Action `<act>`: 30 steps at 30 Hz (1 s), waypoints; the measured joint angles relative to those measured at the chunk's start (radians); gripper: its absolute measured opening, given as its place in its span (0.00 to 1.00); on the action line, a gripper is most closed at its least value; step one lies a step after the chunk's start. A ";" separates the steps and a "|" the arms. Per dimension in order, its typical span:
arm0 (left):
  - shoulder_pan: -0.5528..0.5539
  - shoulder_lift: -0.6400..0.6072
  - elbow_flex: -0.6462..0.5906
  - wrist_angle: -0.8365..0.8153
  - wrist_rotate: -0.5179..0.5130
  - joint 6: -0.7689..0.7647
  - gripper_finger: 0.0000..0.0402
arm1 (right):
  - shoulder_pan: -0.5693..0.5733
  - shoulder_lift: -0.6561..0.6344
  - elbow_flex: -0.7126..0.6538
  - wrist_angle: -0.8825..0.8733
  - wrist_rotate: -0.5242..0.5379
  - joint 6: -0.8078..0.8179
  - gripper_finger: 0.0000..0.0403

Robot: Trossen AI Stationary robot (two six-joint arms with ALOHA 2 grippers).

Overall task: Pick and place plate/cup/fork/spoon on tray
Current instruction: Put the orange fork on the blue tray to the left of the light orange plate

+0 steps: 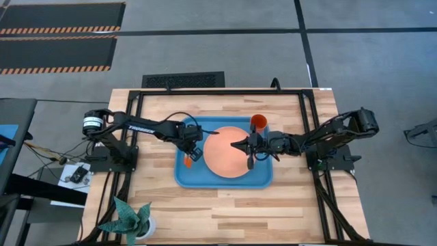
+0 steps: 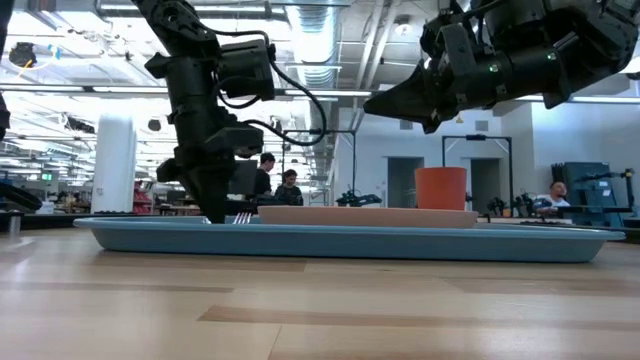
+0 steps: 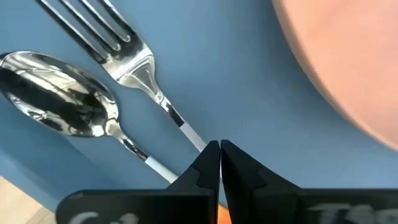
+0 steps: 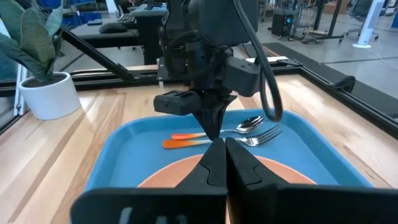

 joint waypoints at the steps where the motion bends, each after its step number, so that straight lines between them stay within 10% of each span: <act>1: 0.000 0.000 0.000 0.000 0.000 -0.011 0.00 | 0.000 0.000 0.000 0.000 0.000 0.000 0.01; 30: -0.001 0.060 0.002 -0.046 -0.008 -0.063 0.00 | 0.001 0.000 0.000 -0.010 0.000 0.008 0.01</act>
